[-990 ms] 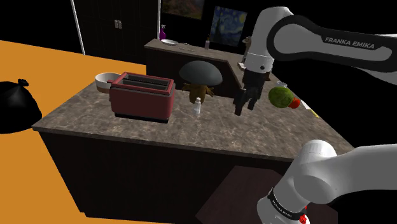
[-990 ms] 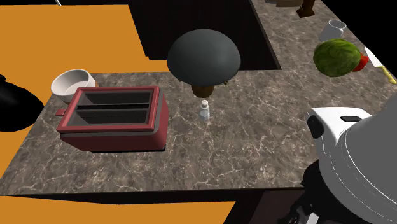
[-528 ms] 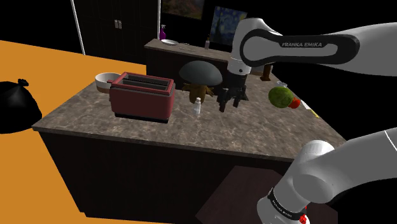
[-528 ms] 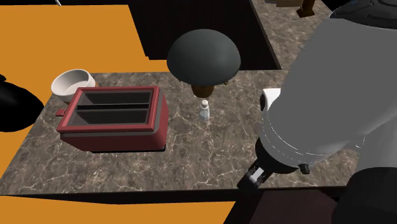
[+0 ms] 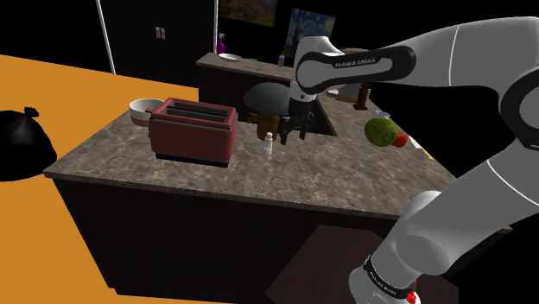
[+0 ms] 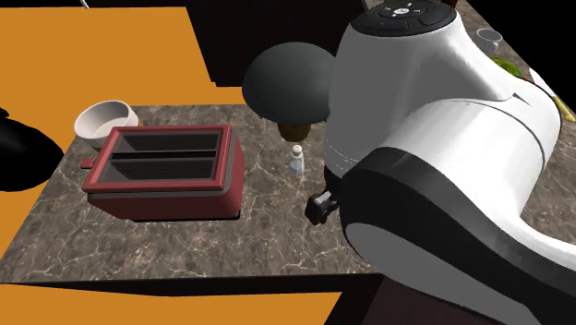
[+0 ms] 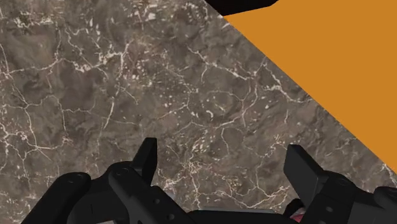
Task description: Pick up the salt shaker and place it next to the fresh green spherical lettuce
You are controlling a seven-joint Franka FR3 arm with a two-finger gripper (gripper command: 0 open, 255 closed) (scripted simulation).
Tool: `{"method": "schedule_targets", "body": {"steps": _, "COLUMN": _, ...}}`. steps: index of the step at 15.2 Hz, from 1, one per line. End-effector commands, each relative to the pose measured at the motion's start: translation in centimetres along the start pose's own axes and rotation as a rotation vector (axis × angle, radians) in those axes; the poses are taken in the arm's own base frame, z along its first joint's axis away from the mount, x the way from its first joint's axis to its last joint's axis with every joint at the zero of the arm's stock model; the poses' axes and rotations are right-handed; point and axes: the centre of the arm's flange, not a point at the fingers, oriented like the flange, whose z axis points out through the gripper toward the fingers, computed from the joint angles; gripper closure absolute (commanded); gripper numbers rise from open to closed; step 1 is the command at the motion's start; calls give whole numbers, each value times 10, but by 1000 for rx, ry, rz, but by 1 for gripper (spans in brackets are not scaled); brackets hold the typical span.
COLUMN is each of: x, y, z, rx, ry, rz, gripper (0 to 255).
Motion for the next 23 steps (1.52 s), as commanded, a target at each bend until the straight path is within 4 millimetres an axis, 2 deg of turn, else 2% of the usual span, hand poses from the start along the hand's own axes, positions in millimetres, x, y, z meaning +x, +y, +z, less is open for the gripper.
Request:
{"method": "schedule_targets", "body": {"steps": 1, "x": 24, "y": 4, "z": 10, "rx": -9, "ry": 9, "rz": 14, "gripper": 0}}
{"method": "schedule_targets", "body": {"steps": 16, "x": 198, "y": 48, "z": 63, "rx": -72, "ry": 70, "rz": 118, "gripper": 0}}
{"method": "schedule_targets", "body": {"steps": 17, "x": 206, "y": 50, "z": 65, "rx": -75, "ry": 72, "rz": 122, "gripper": 0}}
{"method": "schedule_targets", "body": {"steps": 23, "x": 208, "y": 53, "z": 96, "rx": -75, "ry": 72, "rz": 122, "gripper": 0}}
